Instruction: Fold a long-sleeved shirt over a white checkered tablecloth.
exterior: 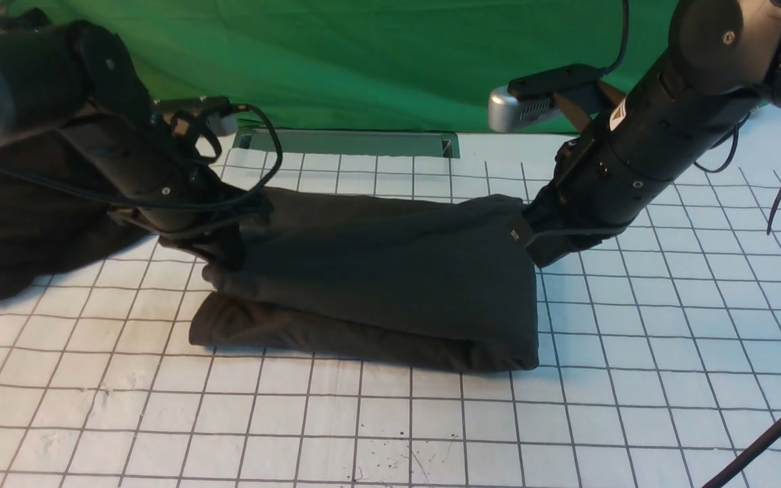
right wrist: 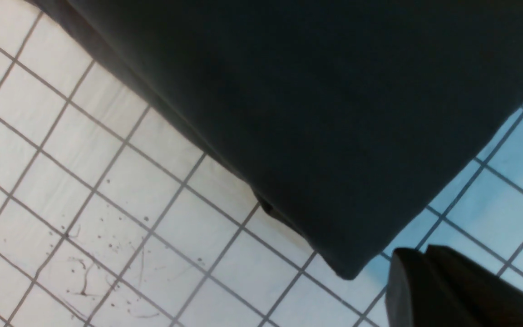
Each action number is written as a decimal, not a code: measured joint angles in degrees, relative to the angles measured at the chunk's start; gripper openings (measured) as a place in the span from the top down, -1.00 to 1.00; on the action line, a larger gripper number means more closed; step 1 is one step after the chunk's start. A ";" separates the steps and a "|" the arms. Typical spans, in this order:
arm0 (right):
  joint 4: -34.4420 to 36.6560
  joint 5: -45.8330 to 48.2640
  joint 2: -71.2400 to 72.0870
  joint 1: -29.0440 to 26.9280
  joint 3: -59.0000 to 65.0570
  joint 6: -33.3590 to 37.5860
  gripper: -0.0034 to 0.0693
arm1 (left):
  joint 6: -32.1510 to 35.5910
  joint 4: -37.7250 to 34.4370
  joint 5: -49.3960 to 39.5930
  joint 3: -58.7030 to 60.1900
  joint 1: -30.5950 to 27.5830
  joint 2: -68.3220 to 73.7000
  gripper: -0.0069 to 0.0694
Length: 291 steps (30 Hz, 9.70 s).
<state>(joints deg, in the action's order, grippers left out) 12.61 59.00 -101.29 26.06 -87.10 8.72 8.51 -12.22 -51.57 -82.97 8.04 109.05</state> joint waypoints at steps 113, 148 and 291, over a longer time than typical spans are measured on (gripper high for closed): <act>1.15 -22.72 69.66 -15.81 27.62 4.78 0.91 | -2.78 -5.38 13.82 18.50 8.67 -22.62 0.83; 1.10 -51.07 99.64 -15.81 59.86 4.51 0.49 | -8.51 -4.59 37.40 62.17 8.67 -96.21 0.82; -13.54 -44.71 101.14 -24.10 87.55 -3.00 0.24 | -5.52 9.13 38.14 83.39 -7.73 -108.97 0.81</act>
<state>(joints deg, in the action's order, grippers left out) -0.94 14.29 -0.14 1.96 0.45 5.72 2.99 -3.09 -13.43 0.43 0.31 0.08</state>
